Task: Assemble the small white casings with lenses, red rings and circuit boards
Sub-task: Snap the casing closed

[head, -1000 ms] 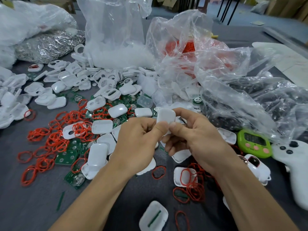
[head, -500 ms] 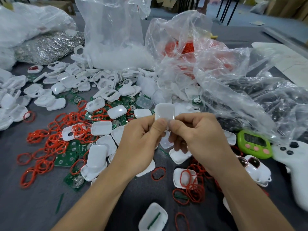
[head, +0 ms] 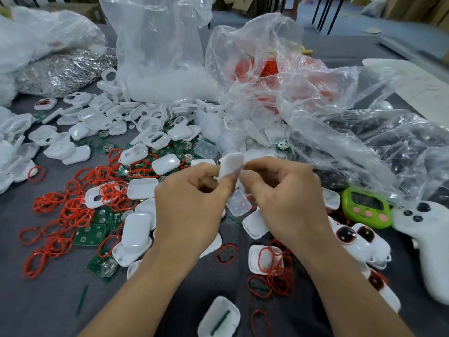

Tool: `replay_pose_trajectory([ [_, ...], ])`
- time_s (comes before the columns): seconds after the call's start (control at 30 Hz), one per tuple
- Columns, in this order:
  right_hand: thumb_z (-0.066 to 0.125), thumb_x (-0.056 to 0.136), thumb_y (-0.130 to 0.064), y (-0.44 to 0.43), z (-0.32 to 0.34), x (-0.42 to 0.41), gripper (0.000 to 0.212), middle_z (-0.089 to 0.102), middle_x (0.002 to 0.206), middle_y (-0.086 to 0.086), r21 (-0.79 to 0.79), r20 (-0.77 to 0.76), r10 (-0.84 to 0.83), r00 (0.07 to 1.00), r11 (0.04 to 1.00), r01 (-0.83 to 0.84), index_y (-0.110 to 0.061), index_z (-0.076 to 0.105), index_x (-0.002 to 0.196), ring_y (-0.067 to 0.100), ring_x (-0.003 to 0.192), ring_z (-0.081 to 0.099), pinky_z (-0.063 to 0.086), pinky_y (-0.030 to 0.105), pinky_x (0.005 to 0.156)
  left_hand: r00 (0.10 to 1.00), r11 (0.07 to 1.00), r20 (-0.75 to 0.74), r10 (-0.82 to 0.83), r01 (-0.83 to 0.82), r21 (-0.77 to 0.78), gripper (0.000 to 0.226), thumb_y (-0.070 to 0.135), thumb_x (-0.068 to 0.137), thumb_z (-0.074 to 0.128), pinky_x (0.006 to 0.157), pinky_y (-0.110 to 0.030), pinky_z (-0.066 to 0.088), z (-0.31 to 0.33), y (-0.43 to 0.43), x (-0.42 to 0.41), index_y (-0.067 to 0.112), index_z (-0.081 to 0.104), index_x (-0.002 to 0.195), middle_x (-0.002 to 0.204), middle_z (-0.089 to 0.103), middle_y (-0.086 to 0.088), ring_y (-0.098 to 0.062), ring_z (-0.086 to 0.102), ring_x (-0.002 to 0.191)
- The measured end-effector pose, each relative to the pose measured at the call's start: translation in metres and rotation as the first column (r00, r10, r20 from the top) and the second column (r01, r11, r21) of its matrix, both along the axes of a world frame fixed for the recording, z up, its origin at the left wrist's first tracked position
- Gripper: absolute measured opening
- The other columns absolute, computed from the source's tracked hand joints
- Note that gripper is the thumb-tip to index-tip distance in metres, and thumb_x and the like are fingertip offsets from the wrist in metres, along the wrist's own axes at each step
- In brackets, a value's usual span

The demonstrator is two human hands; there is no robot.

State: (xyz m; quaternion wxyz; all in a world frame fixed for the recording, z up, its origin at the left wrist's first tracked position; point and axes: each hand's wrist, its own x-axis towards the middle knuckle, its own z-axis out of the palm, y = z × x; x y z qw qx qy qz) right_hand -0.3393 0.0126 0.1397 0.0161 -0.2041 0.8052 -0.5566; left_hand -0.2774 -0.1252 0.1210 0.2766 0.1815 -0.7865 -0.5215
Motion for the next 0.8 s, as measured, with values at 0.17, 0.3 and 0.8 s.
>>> replay_pose_trajectory([
  [0.17, 0.065, 0.088, -0.034, -0.017, -0.008, 0.006, 0.015, 0.077, 0.080, -0.005, -0.081, 0.166, 0.105, 0.981, 0.992, -0.092, -0.032, 0.075, 0.098, 0.008, 0.079, 0.071, 0.059, 0.043, 0.075, 0.999, 0.974, 0.025, 0.032, -0.025, -0.227, 0.014, 0.027, 0.075, 0.083, 0.063, -0.016, 0.046, -0.002, 0.008, 0.004, 0.029, 0.071, 0.082, 0.071, 0.069, 0.017, -0.003, 0.064, 0.068],
  [0.3, 0.054, 0.104, -0.007, -0.010, -0.005, -0.004, 0.028, 0.077, 0.085, 0.009, -0.293, 0.435, 0.183, 0.882, 0.955, -0.053, -0.018, 0.078, 0.094, 0.023, 0.080, 0.075, 0.062, 0.033, 0.065, 0.997, 0.998, -0.017, -0.070, 0.070, 0.002, 0.024, 0.020, 0.075, 0.087, 0.060, -0.015, 0.051, 0.006, -0.002, 0.000, 0.035, 0.075, 0.090, 0.067, 0.071, 0.013, -0.003, 0.066, 0.060],
  [0.8, 0.055, 0.095, -0.007, -0.009, -0.003, -0.003, 0.026, 0.076, 0.082, 0.013, -0.377, 0.479, 0.304, 0.823, 0.918, -0.120, -0.014, 0.080, 0.093, 0.023, 0.062, 0.068, 0.056, 0.027, 0.055, 0.975, 0.925, -0.054, -0.215, 0.221, 0.307, 0.020, 0.025, 0.077, 0.073, 0.060, -0.026, 0.043, 0.010, -0.008, -0.005, 0.034, 0.084, 0.092, 0.068, 0.064, -0.011, -0.010, 0.051, 0.061],
])
